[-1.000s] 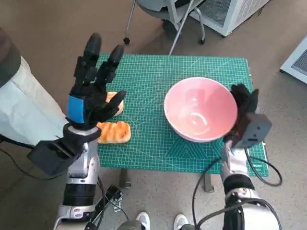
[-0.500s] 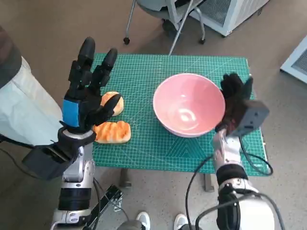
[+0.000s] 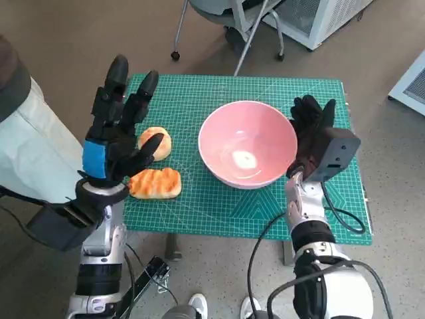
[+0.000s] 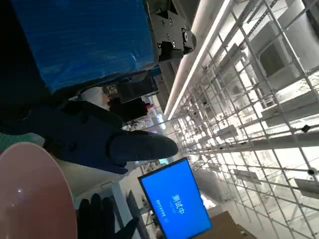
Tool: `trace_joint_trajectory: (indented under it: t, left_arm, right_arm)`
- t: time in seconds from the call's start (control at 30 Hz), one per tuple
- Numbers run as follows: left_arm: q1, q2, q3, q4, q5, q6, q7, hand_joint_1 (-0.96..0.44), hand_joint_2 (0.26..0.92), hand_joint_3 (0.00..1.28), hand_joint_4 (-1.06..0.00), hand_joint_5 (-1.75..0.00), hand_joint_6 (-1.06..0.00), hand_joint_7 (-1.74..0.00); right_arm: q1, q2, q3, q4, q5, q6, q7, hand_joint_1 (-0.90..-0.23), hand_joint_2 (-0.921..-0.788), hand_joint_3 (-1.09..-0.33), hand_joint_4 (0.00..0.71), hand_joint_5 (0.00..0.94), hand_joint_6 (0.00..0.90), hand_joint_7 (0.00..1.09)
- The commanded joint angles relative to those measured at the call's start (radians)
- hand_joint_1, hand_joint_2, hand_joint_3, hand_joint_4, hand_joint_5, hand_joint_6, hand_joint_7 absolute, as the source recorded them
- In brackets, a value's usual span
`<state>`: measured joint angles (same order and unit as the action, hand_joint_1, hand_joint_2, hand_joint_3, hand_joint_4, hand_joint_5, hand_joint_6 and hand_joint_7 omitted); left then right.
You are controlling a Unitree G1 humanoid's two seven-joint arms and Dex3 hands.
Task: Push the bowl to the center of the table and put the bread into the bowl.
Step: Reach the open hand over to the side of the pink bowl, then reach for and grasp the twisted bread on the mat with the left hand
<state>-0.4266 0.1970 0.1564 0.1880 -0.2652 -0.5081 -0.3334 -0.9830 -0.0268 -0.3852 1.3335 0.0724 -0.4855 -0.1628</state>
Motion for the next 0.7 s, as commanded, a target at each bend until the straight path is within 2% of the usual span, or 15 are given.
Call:
trace_joint_trajectory:
  t: [0.03, 0.2, 0.33, 0.47, 0.53, 0.7]
  left_arm:
    - [0.016, 0.031, 0.008, 0.008, 0.022, 0.005, -0.009, -0.52, 0.921, 0.31, -0.32, 0.0, -0.13, -0.1]
    - [0.032, 0.084, 0.006, 0.019, 0.052, 0.02, -0.038, -0.52, 0.921, 0.31, -0.32, 0.0, -0.15, -0.1]
    - [0.05, 0.19, -0.004, 0.004, 0.118, 0.067, -0.087, -0.52, 0.921, 0.31, -0.32, 0.0, -0.16, -0.11]
    - [0.061, 0.29, -0.018, -0.035, 0.221, 0.134, -0.108, -0.53, 0.921, 0.31, -0.32, 0.0, -0.18, -0.11]
    - [0.062, 0.329, -0.029, -0.056, 0.271, 0.169, -0.112, -0.53, 0.921, 0.3, -0.32, 0.0, -0.2, -0.12]
    - [0.045, 0.401, -0.064, -0.084, 0.347, 0.244, -0.142, -0.51, 0.921, 0.24, -0.32, 0.0, -0.25, -0.14]
  right_arm:
    - [0.015, -0.021, -0.006, 0.01, 0.002, 0.007, 0.009, -0.47, -0.921, -0.918, 0.276, 0.005, 0.015, 0.82]
    - [0.007, -0.041, -0.034, 0.001, 0.034, -0.022, 0.041, -0.498, -0.921, -0.889, 0.296, 0.014, 0.051, 0.83]
    - [-0.002, -0.06, -0.033, -0.01, 0.034, -0.073, 0.054, -0.5, -0.921, -0.872, 0.285, 0.007, 0.046, 0.79]
    - [-0.012, -0.088, -0.015, -0.027, 0.021, -0.146, 0.094, -0.509, -0.921, -0.861, 0.267, 0.002, 0.034, 0.75]
    - [-0.014, -0.093, -0.016, -0.041, 0.034, -0.199, 0.147, -0.513, -0.921, -0.86, 0.268, 0.003, 0.03, 0.74]
    - [-0.016, -0.085, -0.03, -0.103, 0.113, -0.34, 0.358, -0.519, -0.921, -0.825, 0.314, 0.021, 0.069, 0.7]
